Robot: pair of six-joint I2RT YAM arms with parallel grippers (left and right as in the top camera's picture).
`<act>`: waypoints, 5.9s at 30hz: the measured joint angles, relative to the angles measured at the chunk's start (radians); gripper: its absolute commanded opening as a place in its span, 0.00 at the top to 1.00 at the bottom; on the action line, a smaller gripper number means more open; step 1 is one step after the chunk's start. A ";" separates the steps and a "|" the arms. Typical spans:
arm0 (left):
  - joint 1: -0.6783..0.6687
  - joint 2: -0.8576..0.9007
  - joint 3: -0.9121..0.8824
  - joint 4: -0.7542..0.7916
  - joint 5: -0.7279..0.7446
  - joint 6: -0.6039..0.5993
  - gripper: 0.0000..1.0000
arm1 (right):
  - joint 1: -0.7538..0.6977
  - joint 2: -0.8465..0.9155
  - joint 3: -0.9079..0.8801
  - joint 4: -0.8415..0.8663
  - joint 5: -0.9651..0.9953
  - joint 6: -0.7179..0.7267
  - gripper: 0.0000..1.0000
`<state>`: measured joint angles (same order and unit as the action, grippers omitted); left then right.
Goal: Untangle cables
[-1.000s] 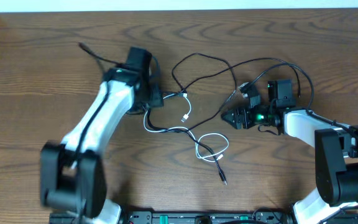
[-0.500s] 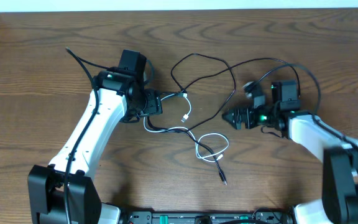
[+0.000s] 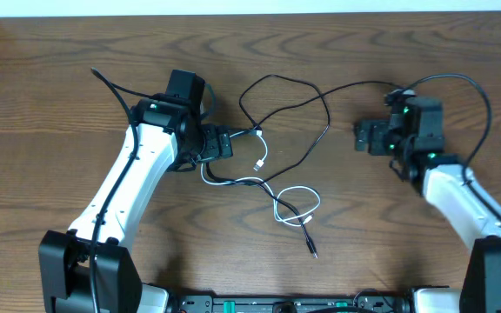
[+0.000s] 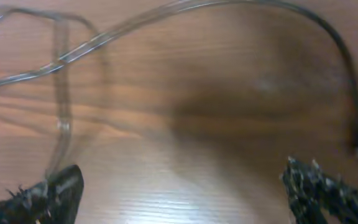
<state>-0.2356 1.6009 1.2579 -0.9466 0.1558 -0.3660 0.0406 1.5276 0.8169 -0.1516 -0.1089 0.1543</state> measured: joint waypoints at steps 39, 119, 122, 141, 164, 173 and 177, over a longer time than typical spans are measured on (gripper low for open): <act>0.000 0.000 0.000 0.000 0.000 0.000 0.02 | -0.234 0.536 0.573 -0.537 0.120 -0.061 0.99; 0.000 0.000 0.000 0.000 0.000 0.000 0.02 | 0.459 0.457 0.671 -1.102 -0.265 0.320 0.01; 0.000 0.000 0.000 0.000 0.000 0.000 0.02 | 0.491 0.457 0.671 -1.095 -0.264 0.370 0.01; 0.000 0.000 0.000 0.000 0.000 0.000 0.02 | 0.639 0.457 0.671 -0.954 -0.188 0.581 0.04; 0.000 0.000 0.000 0.000 0.000 0.000 0.02 | 0.659 0.457 0.671 -0.951 -0.118 0.603 0.14; 0.000 0.000 0.000 0.000 0.000 0.000 0.02 | 0.659 0.457 0.671 -0.947 -0.104 0.603 0.01; 0.000 0.000 0.000 0.000 0.000 0.000 0.02 | 0.645 0.457 0.671 -0.914 -0.098 0.603 0.01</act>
<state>-0.2356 1.6009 1.2579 -0.9463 0.1555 -0.3664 0.6853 1.9846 1.4879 -1.0653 -0.2066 0.7578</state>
